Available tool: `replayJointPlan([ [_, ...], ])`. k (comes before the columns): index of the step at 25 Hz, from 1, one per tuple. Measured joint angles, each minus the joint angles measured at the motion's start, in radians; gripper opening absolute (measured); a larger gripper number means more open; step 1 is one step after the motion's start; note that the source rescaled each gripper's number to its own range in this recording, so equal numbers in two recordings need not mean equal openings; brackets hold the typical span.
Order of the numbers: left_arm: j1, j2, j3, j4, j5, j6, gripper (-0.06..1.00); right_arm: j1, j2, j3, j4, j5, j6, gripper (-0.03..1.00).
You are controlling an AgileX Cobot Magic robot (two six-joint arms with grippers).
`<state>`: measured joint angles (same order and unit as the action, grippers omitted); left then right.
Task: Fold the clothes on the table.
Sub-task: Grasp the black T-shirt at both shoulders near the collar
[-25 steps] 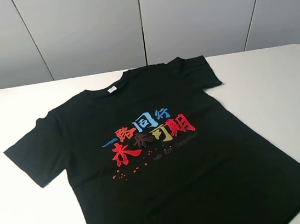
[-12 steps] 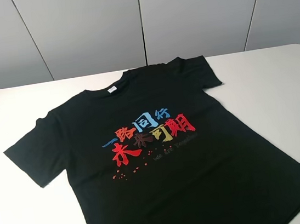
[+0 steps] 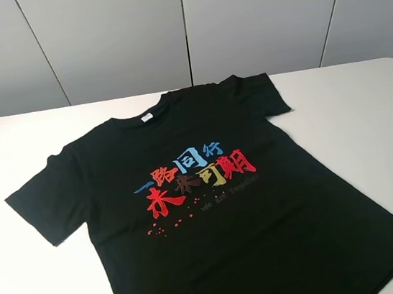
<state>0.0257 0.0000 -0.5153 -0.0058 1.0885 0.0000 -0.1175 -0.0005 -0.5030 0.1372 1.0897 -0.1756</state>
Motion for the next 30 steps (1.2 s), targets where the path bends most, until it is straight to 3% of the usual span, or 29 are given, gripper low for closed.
replayJointPlan([
  [6,0.0,0.027,-0.021,0.014,0.009,0.0,0.99,0.0,0.034,-0.022,0.003,-0.033,0.077,1.0],
  [11,0.0,0.229,-0.098,0.018,-0.062,0.0,0.99,0.0,0.226,-0.094,0.003,-0.233,0.081,1.0],
  [14,0.0,0.387,-0.192,0.018,-0.13,0.01,0.99,0.0,0.393,-0.148,0.046,-0.393,0.013,1.0],
  [17,0.0,0.574,-0.309,-0.023,-0.139,0.086,0.99,0.0,0.604,-0.246,0.132,-0.45,-0.129,1.0],
  [20,0.0,0.765,-0.416,-0.127,-0.11,0.204,0.99,0.0,0.815,-0.386,0.223,-0.413,-0.29,1.0],
  [25,0.0,1.062,-0.52,-0.323,-0.075,0.419,0.99,0.0,1.129,-0.639,0.372,-0.211,-0.584,1.0],
  [28,-0.029,1.193,-0.541,-0.344,-0.066,0.502,0.99,0.0,1.282,-0.75,0.443,-0.078,-0.765,1.0],
  [30,-0.088,1.261,-0.541,-0.337,-0.062,0.532,0.99,0.0,1.374,-0.8,0.47,-0.019,-0.857,1.0],
])
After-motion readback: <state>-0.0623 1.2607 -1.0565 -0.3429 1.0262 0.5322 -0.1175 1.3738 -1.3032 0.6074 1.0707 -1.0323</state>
